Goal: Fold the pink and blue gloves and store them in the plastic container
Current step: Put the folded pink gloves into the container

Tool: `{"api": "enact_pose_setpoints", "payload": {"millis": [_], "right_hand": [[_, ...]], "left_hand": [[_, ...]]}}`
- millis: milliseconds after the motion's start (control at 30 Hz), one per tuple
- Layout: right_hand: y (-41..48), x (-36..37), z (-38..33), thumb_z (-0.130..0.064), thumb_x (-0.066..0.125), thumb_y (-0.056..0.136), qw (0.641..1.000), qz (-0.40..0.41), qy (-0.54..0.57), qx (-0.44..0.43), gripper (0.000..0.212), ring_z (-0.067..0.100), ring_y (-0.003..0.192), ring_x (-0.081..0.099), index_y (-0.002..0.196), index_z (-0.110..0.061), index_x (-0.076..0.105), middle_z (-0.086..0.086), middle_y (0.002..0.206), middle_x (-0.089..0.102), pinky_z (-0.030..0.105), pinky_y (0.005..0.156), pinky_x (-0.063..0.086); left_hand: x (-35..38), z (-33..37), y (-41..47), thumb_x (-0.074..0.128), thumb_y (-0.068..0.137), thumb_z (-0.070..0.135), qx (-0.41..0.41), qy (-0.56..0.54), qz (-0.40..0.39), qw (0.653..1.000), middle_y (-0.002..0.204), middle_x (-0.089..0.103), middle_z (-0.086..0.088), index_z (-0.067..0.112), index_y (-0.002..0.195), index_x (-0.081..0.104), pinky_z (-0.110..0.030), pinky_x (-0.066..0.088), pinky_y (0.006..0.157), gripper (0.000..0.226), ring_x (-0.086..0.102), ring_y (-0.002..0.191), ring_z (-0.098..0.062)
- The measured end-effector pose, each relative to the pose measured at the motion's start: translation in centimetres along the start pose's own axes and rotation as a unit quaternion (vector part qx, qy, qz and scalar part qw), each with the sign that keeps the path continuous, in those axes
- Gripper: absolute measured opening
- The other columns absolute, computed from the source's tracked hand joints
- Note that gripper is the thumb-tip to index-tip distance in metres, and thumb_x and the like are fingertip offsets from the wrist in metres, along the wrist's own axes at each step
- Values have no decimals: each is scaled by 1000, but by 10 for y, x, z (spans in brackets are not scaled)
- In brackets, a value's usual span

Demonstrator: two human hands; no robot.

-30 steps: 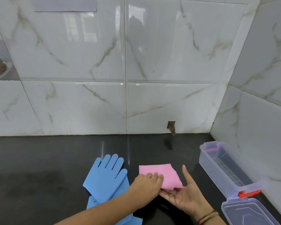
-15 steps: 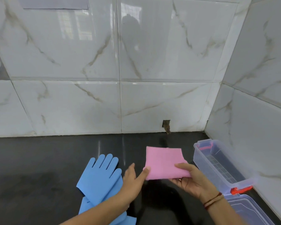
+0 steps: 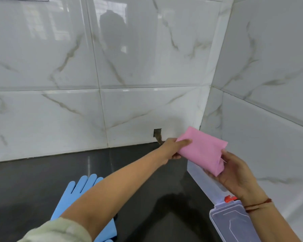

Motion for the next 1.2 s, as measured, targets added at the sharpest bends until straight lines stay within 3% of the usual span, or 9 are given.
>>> {"api": "enact_pose_setpoints", "payload": {"millis": [233,400,533,700,833,933,1000,1067,1200], "right_hand": [[5,-49,-35,-22,41,94,984,132,-120,-11,22,17,55,58,91,-13,60,5,66,63,25,43,51],[14,-71,-30,-8,44,91,935,149,-322,4,13,25,68,56,86,-5,55,16,84,57,31,58,48],[27,-75,-16,2,48,83,844,142,-515,54,12,27,77,63,93,-4,53,17,93,60,33,61,56],[47,-73,-2,-7,50,86,727,105,-670,106,12,19,77,57,98,-10,49,9,93,57,18,53,48],[55,-73,7,-16,49,89,580,120,-799,105,23,21,87,60,109,-9,57,11,106,64,23,73,49],[56,-72,10,-13,45,92,483,132,-862,79,25,21,99,64,113,-10,58,8,113,65,24,78,48],[54,-68,13,-13,39,95,432,133,-890,60,27,20,102,64,115,-12,58,6,115,65,24,80,49],[51,-64,15,-13,36,96,403,139,-904,42,29,20,102,64,116,-14,58,5,115,66,25,82,50],[39,-34,5,-25,47,91,393,194,-896,-62,26,21,97,62,114,-19,57,3,108,64,30,74,51]], "left_hand": [[46,18,59,52,93,34,2,190,-126,974,104,55,-8,11,117,53,-26,48,66,33,54,87,-21],[67,5,81,40,96,23,22,336,-169,926,121,54,-13,2,129,47,-33,43,85,41,53,102,-26],[84,-7,94,34,99,26,8,471,-181,863,149,38,-14,5,146,30,-38,34,107,51,42,130,-30],[98,-37,104,36,100,26,-40,593,-181,783,149,39,-12,8,148,29,-42,32,112,51,39,135,-29],[104,-44,101,45,97,14,-4,660,-145,737,135,53,-9,11,150,22,-40,46,98,59,53,119,-29],[101,-33,90,48,94,11,75,700,-98,704,121,59,-9,12,143,34,-41,50,83,51,60,107,-31],[93,-23,79,50,92,13,141,687,-62,710,115,59,-10,10,128,48,-40,51,75,36,61,100,-30],[80,-16,61,50,92,18,200,619,-22,759,107,61,-9,10,114,56,-38,52,72,24,61,94,-27],[33,-22,9,54,90,28,296,485,86,818,105,65,-1,17,109,62,-31,49,83,23,58,100,-18]]}}
Point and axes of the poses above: each hand's wrist, its own y-axis towards the middle knuckle, its own x-axis out of the palm, z = x × y, the point moved 4 cm from there along y, towards the middle knuckle
